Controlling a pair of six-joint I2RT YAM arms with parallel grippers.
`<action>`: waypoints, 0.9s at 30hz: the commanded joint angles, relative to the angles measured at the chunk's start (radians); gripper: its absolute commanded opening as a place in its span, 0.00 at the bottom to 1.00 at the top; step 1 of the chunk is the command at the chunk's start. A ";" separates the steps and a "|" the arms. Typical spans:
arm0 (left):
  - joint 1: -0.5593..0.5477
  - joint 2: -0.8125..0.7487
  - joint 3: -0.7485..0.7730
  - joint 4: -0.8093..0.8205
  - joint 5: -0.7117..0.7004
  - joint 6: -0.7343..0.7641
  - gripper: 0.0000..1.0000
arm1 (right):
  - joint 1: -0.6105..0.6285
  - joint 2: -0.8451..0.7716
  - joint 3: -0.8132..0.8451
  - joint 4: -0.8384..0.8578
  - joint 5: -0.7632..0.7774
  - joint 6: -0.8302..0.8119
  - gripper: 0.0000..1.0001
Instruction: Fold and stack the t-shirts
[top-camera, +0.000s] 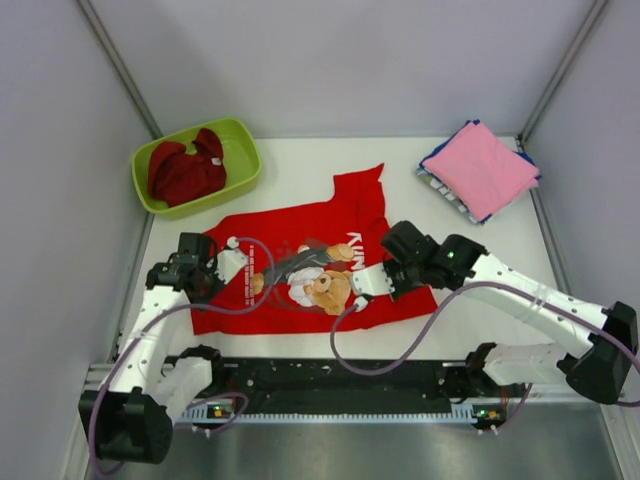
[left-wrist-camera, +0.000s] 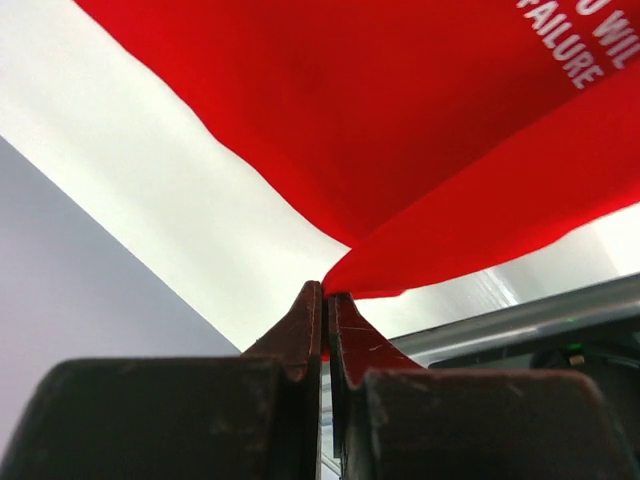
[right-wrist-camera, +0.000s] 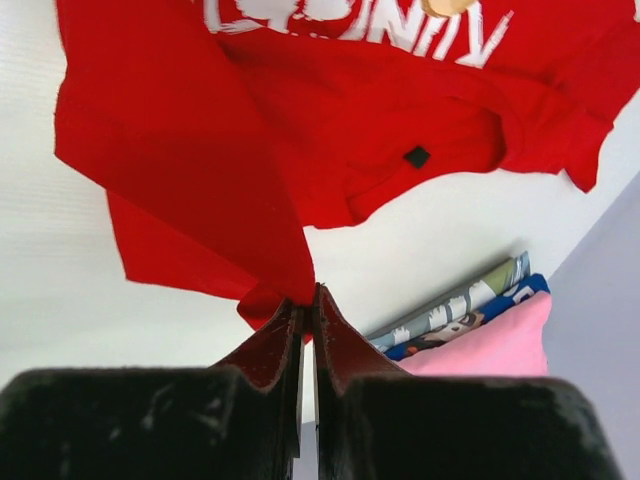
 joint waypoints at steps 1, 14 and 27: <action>0.005 0.017 -0.046 0.124 -0.126 -0.050 0.00 | -0.086 0.024 0.033 0.130 -0.041 -0.048 0.00; 0.007 0.101 -0.073 0.253 -0.153 -0.110 0.00 | -0.184 0.211 0.119 0.292 0.127 0.061 0.00; 0.007 0.207 -0.100 0.327 -0.181 -0.134 0.00 | -0.155 0.118 0.043 0.190 0.028 0.207 0.00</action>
